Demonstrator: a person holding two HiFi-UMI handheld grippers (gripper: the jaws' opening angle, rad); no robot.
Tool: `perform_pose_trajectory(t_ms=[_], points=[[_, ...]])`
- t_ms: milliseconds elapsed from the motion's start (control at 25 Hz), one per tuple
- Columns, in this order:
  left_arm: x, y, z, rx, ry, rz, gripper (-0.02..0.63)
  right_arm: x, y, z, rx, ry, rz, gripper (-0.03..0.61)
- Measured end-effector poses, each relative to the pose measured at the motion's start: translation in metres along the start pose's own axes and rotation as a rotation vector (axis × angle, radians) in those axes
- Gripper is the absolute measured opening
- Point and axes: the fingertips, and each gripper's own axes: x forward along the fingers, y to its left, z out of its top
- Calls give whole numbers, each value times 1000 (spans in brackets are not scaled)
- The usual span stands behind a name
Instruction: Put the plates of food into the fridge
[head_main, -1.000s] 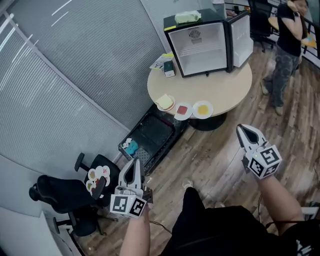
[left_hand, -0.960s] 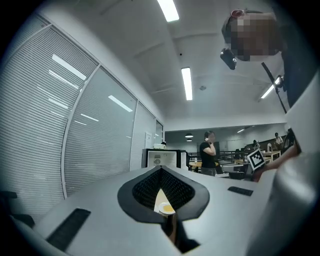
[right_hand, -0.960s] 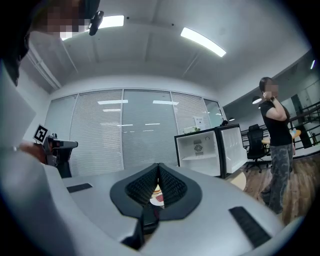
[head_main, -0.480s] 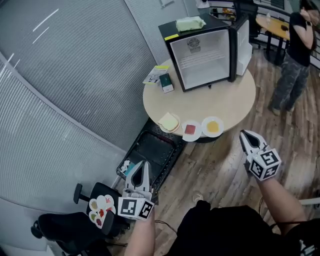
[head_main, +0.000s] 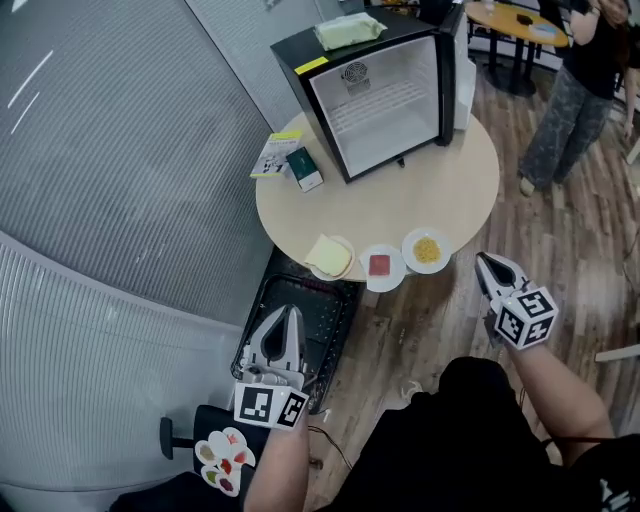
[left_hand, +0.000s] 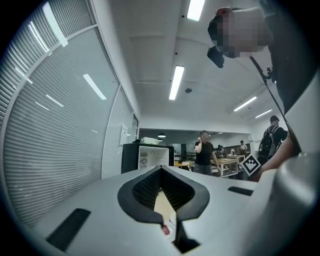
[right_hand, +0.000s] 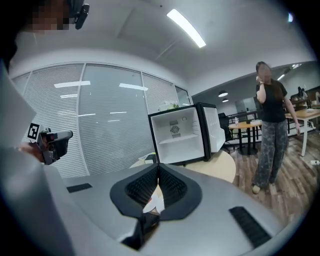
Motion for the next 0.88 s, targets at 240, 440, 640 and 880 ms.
perform_pose_trajectory(t_ms=[240,440,640,880], points=[[44,5,-13,3,25,-105,3,21,-12,-38,100,62,-22,14],[81,10,-16,33,56,-140,3,46,-36,-85,220,98,-87,139],[100,3,-22,57,79,-213,3,75,-54,-145,340,164,-147,236],[114,6,-42,70,104,-243,3,109,-74,-200,650,160,-208,256]])
